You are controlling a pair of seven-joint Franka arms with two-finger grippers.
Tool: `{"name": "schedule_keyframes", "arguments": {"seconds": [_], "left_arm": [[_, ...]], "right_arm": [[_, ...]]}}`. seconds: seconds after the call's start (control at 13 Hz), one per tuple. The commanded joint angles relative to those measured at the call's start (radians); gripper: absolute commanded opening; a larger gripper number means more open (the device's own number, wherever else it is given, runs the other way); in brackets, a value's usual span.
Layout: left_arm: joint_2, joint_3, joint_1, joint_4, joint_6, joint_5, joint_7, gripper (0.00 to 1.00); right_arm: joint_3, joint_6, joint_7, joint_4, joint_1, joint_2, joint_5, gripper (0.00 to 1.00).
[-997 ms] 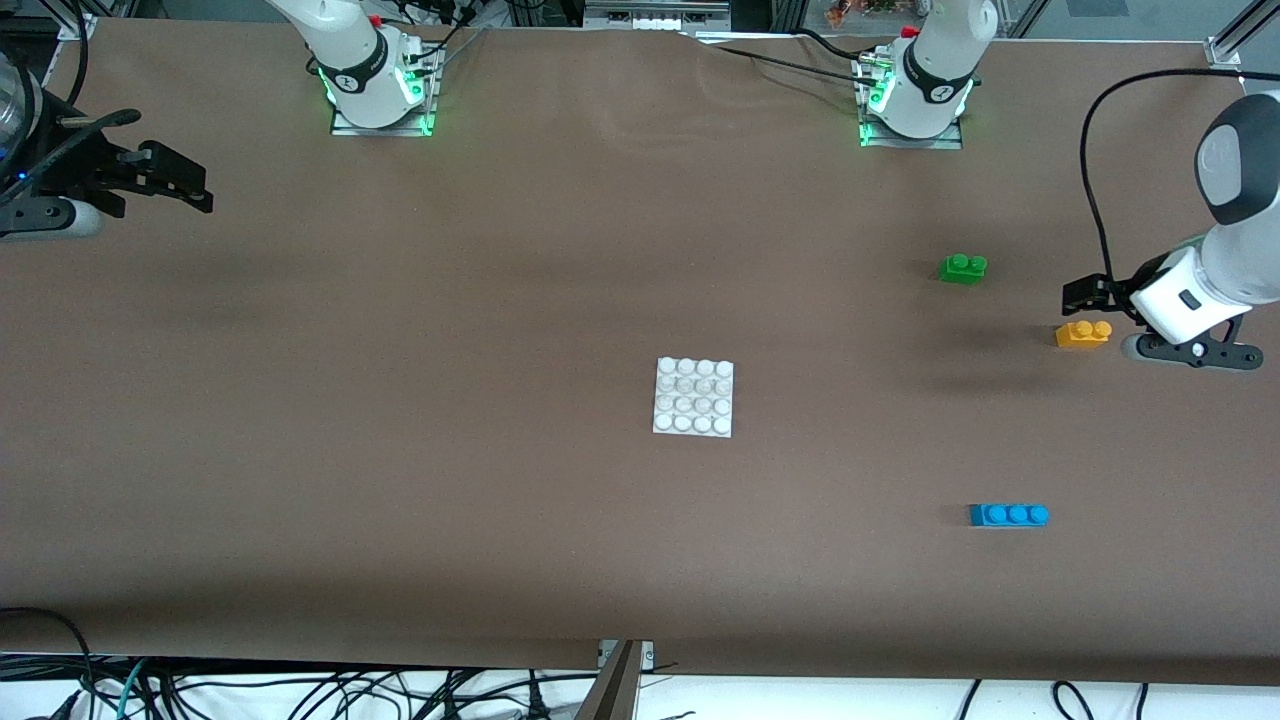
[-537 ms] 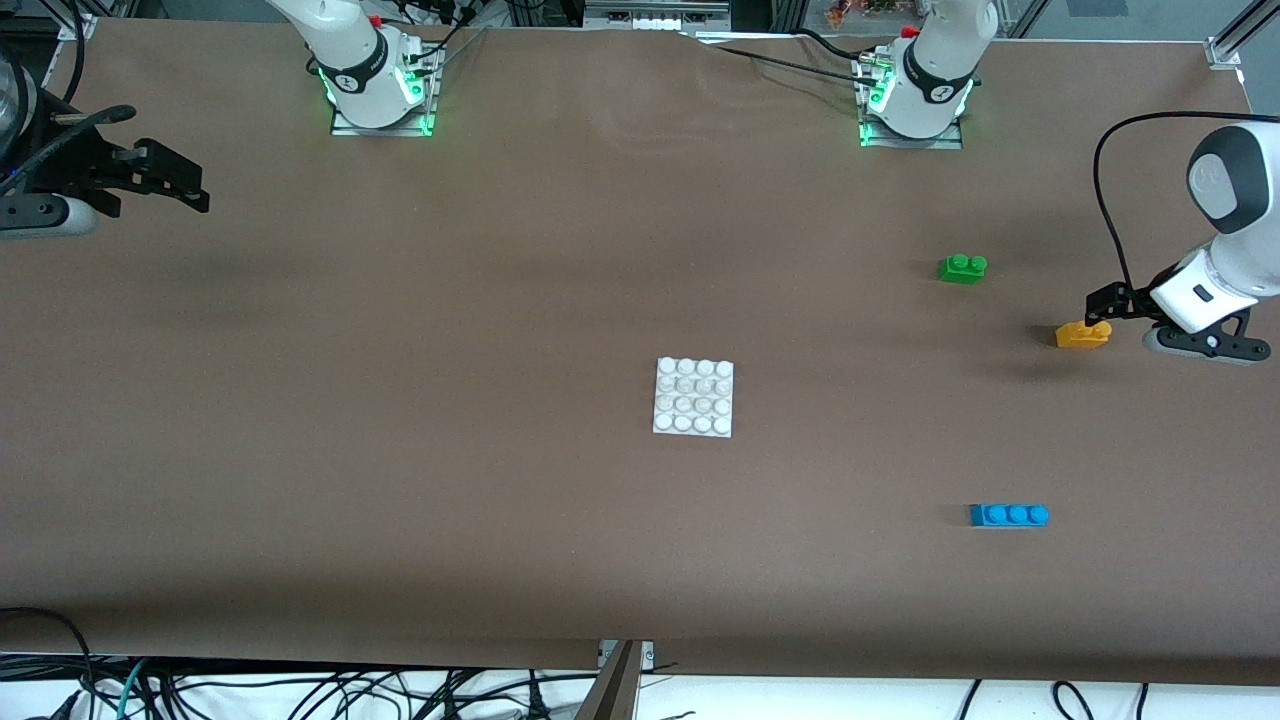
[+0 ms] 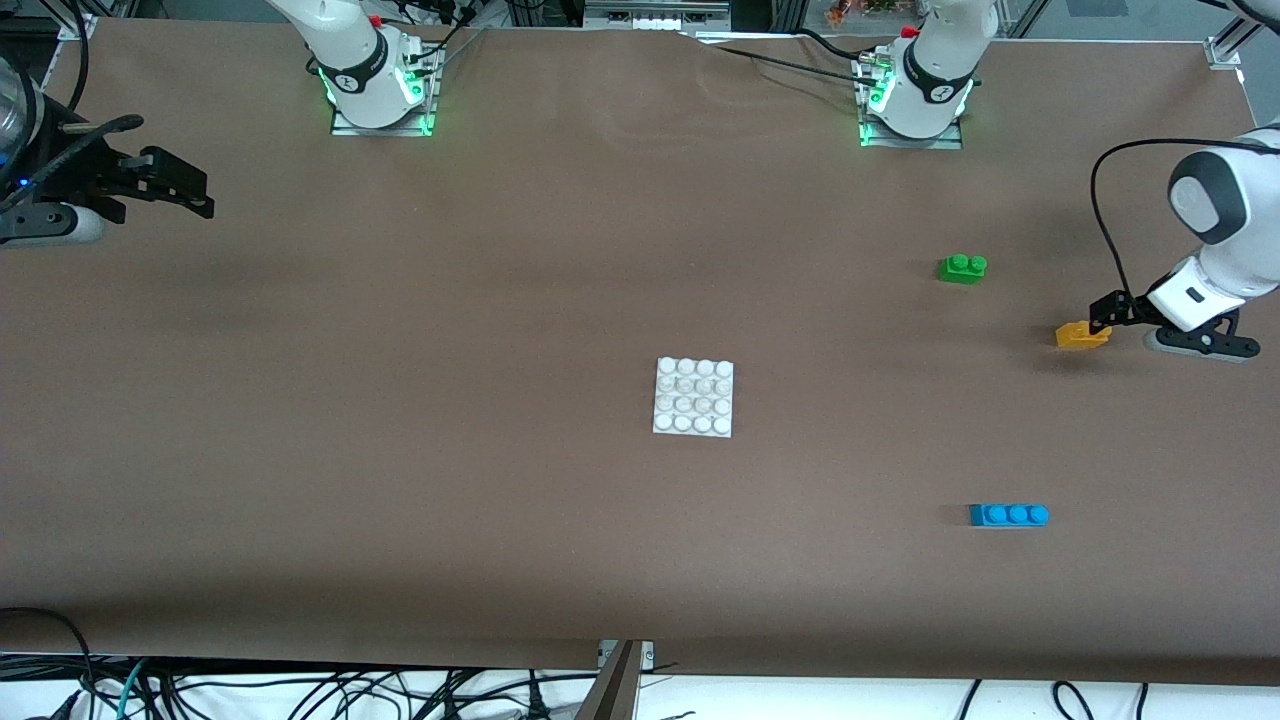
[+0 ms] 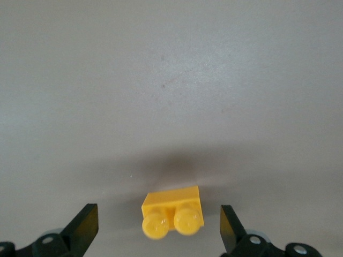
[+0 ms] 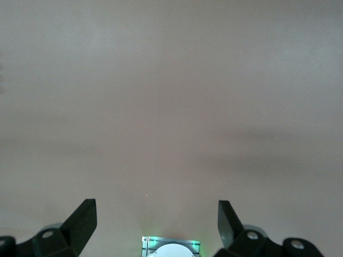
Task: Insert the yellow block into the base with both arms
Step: 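Lower the left gripper onto the yellow block and grasp it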
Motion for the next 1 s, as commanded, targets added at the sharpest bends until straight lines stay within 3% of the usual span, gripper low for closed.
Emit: {"name": "schedule_keyframes", "arguments": {"seconds": [0.0, 0.69, 0.84, 0.92], "left_arm": [[0.041, -0.012, 0.012, -0.034, 0.079, 0.0, 0.0, 1.0], [0.118, -0.014, 0.052, -0.039, 0.132, -0.023, 0.004, 1.0], [0.138, -0.017, 0.051, -0.042, 0.145, -0.037, 0.003, 0.95], [0.142, -0.018, 0.051, -0.042, 0.158, -0.039, 0.003, 0.87]], "right_arm": [[0.008, -0.009, -0.001, 0.028, -0.019, 0.013, -0.016, 1.0], [0.009, -0.001, 0.005, 0.028, -0.013, 0.016, -0.013, 1.0], [0.009, 0.001, 0.005, 0.028, -0.013, 0.017, -0.01, 1.0], [0.011, 0.001, 0.005, 0.028, -0.011, 0.018, -0.012, 1.0]]}}
